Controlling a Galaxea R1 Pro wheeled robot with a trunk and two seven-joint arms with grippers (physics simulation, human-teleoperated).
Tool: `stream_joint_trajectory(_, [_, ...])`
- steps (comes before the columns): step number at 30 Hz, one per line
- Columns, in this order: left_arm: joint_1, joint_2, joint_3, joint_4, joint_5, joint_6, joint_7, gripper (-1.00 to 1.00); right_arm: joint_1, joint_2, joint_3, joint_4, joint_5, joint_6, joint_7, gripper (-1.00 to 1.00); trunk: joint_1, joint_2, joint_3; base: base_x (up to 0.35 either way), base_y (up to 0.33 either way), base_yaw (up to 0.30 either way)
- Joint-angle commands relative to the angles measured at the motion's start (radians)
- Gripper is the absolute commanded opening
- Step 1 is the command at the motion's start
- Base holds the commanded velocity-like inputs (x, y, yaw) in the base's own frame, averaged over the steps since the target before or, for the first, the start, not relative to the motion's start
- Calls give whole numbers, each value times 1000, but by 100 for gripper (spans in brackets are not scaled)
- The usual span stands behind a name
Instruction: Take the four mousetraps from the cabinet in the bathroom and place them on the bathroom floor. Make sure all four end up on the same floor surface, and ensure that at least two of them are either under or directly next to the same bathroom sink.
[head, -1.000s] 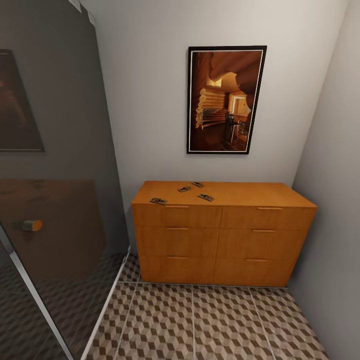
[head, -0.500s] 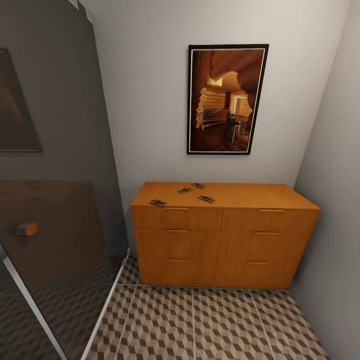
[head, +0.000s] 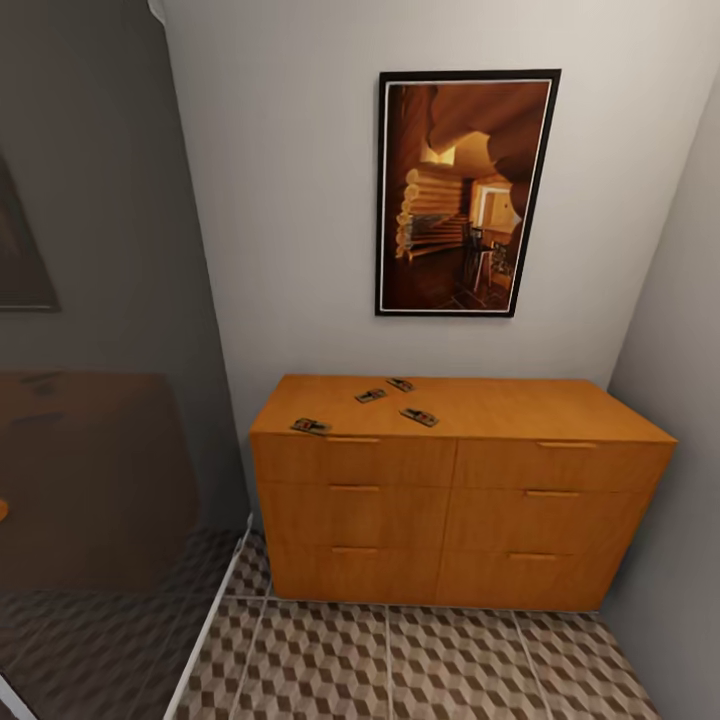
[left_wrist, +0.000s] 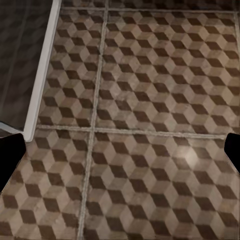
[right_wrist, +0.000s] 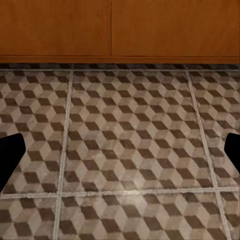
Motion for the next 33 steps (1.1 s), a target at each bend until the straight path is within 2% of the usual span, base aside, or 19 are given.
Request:
stream_joint_trajectory(1, [0, 0, 1, -1, 0, -1, 0, 100, -1, 0, 1, 1, 1, -3, -5, 100, 1, 0, -1, 264, 0, 0])
stream_joint_trajectory(19, [0, 0, 0, -1, 1, -2, 0, 100, -1, 0, -1, -16, 2, 2, -11, 100, 1, 0, -1, 53, 0, 0])
stream_joint_trajectory(24, [0, 1, 0, -1, 1, -2, 0, 100, -1, -1, -2, -124, 3, 31, -23, 100, 1, 0, -1, 1, 0, 0])
stream_joint_trajectory(25, [0, 0, -1, -1, 1, -2, 0, 100, -1, 0, -2, -180, 3, 73, -33, 100, 1, 0, -1, 0, 0, 0])
stream_joint_trajectory(30, [0, 0, 0, 4, 1, -2, 0, 100, 0, 0, -1, -334, 3, 232, -53, 100, 1, 0, -1, 0, 0, 0])
stream_joint_trajectory(31, [0, 0, 0, 7, 0, -2, 0, 100, 0, 0, 0, -399, 3, 297, -57, 100, 1, 0, -1, 0, 0, 0])
stream_joint_trajectory(33, [0, 0, 0, 9, 0, -2, 0, 100, -1, 0, 2, -501, 2, 374, -61, 100, 1, 0, -1, 0, 0, 0])
